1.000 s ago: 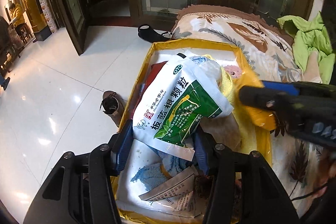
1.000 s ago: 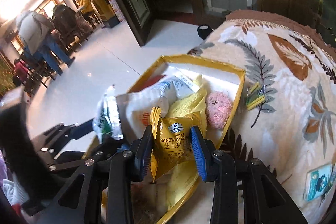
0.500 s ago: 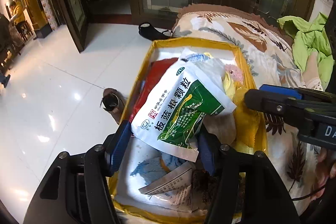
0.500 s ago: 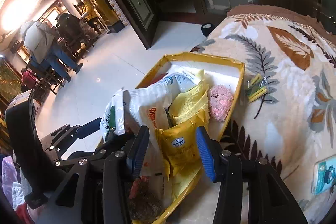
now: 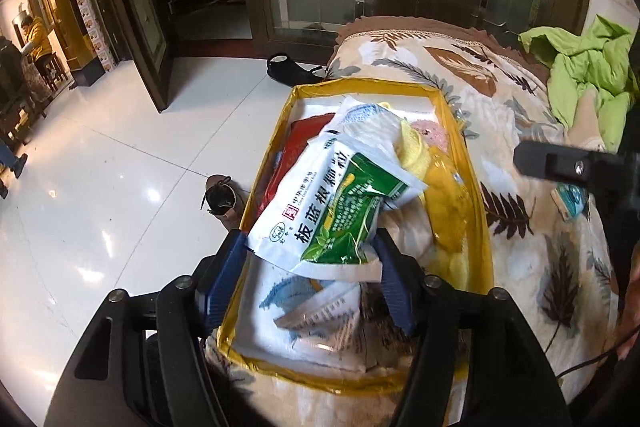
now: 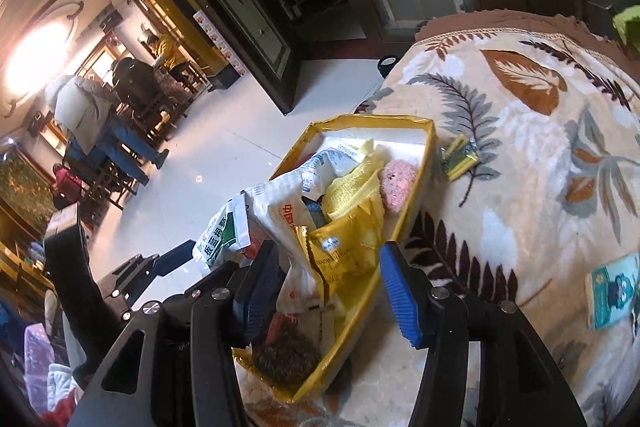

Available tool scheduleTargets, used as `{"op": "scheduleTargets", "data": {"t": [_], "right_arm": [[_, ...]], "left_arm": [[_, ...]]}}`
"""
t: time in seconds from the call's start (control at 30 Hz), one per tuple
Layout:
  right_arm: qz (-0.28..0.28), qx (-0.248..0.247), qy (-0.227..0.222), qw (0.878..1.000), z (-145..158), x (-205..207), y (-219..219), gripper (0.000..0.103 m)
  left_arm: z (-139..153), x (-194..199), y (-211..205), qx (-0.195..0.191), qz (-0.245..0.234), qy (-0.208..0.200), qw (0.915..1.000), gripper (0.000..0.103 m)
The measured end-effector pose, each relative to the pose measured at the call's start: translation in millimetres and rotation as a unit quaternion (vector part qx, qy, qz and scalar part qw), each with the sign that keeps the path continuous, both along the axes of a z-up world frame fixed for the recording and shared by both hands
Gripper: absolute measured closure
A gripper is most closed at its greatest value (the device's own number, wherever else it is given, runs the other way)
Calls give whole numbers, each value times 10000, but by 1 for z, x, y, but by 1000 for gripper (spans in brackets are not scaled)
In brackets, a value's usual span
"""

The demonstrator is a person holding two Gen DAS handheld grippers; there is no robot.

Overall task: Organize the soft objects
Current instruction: 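Carry the medicine sachet and yellow biscuit packet into the box and open both tools, then move both open tools back over the remaining items on the blanket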

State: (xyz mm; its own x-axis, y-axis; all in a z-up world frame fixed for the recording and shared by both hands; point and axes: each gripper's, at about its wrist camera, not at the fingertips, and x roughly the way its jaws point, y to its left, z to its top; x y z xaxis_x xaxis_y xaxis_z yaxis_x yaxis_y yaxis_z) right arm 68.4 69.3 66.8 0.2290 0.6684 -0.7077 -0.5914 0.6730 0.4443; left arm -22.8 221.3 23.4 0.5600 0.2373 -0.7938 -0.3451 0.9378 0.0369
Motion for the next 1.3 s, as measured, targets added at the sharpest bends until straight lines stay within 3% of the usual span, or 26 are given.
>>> {"op": "scheduleTargets", "data": {"t": [0.2,0.43,1.0,1.13,1.3], "right_arm": [[-159,190,78,9997,5,-1,-21,47],[-294,275,90,9992,12,-6,-39,47],[-486,400,-125,9979,33,-13,-70,47],[-595,411,-181,9972,35,-11,-83,47],[-916,354,-321,9946,34,-7,-115,45]], "left_arm": [[-1,-13,-11,108,0,47,9999,36],[17,-18,-20,301,-38,-200,9993,30],[38,-12,-52,686,-299,-387,9964,30],[37,-8,-58,654,-389,-369,9964,30],[40,8,-65,294,-620,-381,9969,30]]}}
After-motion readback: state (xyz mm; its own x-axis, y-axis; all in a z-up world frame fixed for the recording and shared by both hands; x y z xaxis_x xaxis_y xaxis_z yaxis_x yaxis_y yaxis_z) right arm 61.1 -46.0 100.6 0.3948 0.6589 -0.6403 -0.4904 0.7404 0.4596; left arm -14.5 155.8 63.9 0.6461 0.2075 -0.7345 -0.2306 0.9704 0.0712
